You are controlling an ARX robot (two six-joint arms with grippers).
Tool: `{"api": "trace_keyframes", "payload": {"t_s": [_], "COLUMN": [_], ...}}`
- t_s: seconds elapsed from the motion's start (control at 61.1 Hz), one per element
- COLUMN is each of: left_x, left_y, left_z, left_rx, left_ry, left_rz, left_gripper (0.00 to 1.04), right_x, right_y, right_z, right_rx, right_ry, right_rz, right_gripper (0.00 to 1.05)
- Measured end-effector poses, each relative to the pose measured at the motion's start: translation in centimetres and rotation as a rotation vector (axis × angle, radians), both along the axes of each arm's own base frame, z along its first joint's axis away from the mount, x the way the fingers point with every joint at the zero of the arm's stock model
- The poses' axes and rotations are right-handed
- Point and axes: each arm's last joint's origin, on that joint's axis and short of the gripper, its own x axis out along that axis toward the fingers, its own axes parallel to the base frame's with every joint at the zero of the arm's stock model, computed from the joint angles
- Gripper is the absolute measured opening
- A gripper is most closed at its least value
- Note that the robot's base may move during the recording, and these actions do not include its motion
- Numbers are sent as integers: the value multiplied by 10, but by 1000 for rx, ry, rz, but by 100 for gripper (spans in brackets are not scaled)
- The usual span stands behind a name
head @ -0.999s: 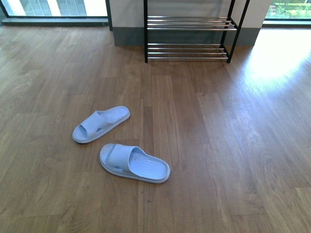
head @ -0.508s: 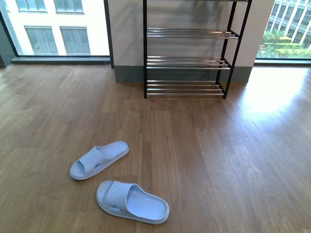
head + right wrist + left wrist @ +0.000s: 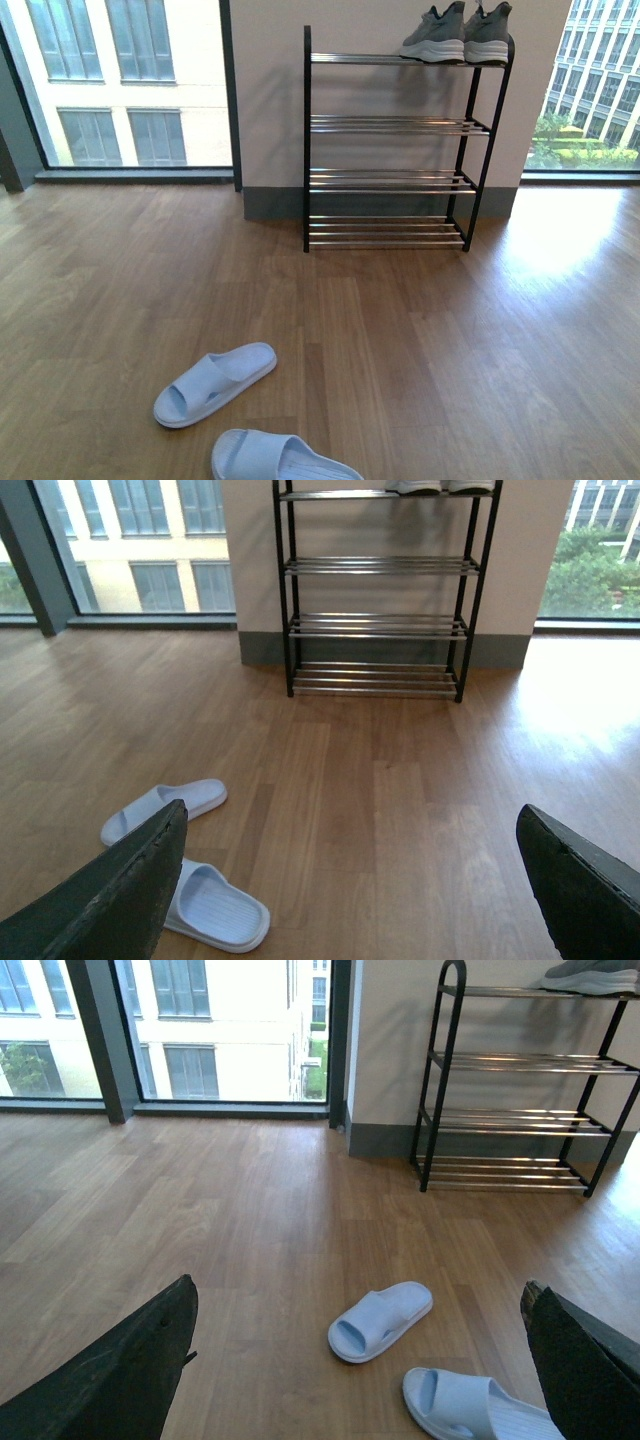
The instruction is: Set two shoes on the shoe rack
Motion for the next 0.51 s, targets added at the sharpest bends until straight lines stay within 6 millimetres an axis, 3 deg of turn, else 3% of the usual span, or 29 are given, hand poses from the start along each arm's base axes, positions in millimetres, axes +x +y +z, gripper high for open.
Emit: {"api": "trace_keyframes", "payload": {"t_s": [0.508], "left_x": [0], "left_y": [0], "left_z": [0], "left_rx": [0], "left_ry": [0], "left_rz": [3], "left_gripper": [95], "right_x": [0], "right_y": [0], "right_z": [0], "right_rx": [0], "right_ry": [0], "right_rz": [4], "right_gripper": [95]}}
